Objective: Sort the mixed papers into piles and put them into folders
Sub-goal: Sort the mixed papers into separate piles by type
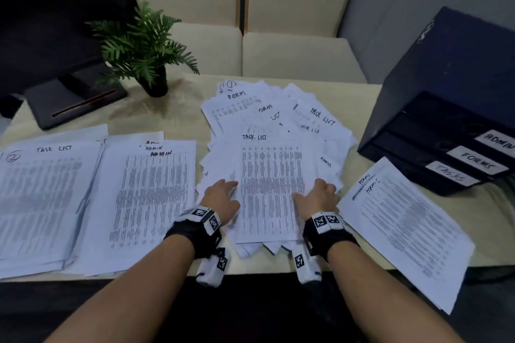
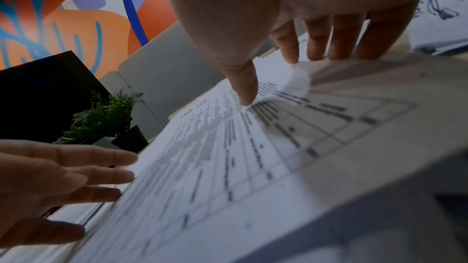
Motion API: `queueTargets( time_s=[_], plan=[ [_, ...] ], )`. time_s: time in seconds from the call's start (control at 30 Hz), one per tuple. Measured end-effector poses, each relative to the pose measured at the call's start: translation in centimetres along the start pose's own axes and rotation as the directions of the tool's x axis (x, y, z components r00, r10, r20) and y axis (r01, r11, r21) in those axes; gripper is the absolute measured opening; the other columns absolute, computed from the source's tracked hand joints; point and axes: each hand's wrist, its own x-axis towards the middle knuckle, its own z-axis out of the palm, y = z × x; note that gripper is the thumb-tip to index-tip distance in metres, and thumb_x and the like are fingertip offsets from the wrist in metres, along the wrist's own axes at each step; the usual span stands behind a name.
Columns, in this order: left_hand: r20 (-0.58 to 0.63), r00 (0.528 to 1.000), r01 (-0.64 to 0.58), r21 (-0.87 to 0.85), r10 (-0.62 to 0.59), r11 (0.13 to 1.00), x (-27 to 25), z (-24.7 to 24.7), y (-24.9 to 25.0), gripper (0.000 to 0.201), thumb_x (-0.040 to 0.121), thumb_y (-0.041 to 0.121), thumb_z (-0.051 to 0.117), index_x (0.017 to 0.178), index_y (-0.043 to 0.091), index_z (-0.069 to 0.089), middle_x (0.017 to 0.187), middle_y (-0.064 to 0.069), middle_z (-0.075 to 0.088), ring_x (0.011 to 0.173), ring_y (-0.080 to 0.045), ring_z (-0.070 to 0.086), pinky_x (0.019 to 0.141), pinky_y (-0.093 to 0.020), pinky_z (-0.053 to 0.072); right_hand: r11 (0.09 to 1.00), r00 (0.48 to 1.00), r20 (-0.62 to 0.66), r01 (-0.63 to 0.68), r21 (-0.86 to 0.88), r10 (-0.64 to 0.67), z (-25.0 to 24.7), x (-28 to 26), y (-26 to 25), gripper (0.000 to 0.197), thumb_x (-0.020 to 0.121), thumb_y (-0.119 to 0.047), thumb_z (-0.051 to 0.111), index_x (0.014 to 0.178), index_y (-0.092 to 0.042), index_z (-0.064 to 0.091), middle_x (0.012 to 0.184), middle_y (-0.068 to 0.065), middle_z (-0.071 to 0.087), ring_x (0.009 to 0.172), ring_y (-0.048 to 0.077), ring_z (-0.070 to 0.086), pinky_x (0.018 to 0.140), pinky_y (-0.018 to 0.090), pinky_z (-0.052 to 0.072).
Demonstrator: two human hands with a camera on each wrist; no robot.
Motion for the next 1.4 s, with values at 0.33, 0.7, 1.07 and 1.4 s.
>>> queueTargets(
  time_s=[0.33,0.7,1.07,1.4],
  plan=[
    [-0.110,0.992,0.050,-0.134,-0.065,0.990,0.2,1.0,0.7,0.066,0.085,0.027,0.063,0.144,0.022,0.034,0.142,-0.009,0.047,0.123,-0.028,0.050,0.104,-0.041,0.040,0.851,0.988,-0.011,0.141,0.505,-0.156,-2.7,2.2,3.0,0.035,0.091,-0.010,0.054,0.069,-0.017,0.028,0.066,0.001,0.030,0.062,0.017,0.030,0.054,0.029,0.021],
    [-0.307,0.907,0.117,-0.473,-0.287,0.873,-0.8,-2.4,-2.3,0.036,0.092,0.008,0.056,0.127,0.014,0.049,0.121,-0.009,0.062,0.103,-0.029,0.061,0.088,-0.039,0.050,0.877,0.980,0.106,0.100,0.471,-0.168,-0.9,1.2,1.1,0.027,0.090,-0.036,0.064,0.104,-0.013,0.063,0.100,0.005,0.065,0.089,0.023,0.060,0.080,0.029,0.046],
    [-0.277,0.919,0.096,-0.532,-0.280,0.841,-1.0,-1.6,-4.1,0.020,0.094,0.007,0.053,0.112,0.014,0.053,0.070,-0.006,0.055,0.048,-0.020,0.048,0.042,-0.024,0.040,0.991,0.994,0.040,0.098,0.087,-0.102,2.8,0.7,-0.9,0.070,0.082,-0.024,0.071,0.138,-0.006,0.032,0.127,0.017,0.050,0.118,0.035,0.047,0.090,0.044,0.044],
    [-0.294,0.912,0.071,-0.574,-0.286,0.816,-1.8,-2.5,-5.2,0.019,0.093,0.006,0.051,0.106,0.021,0.053,0.066,-0.010,0.053,0.047,-0.022,0.045,0.044,-0.027,0.041,0.975,0.987,0.026,0.152,0.161,-0.158,1.2,0.9,-0.4,0.023,0.093,-0.016,0.051,0.073,-0.015,0.039,0.090,0.010,0.051,0.077,0.026,0.051,0.069,0.032,0.042]
  ],
)
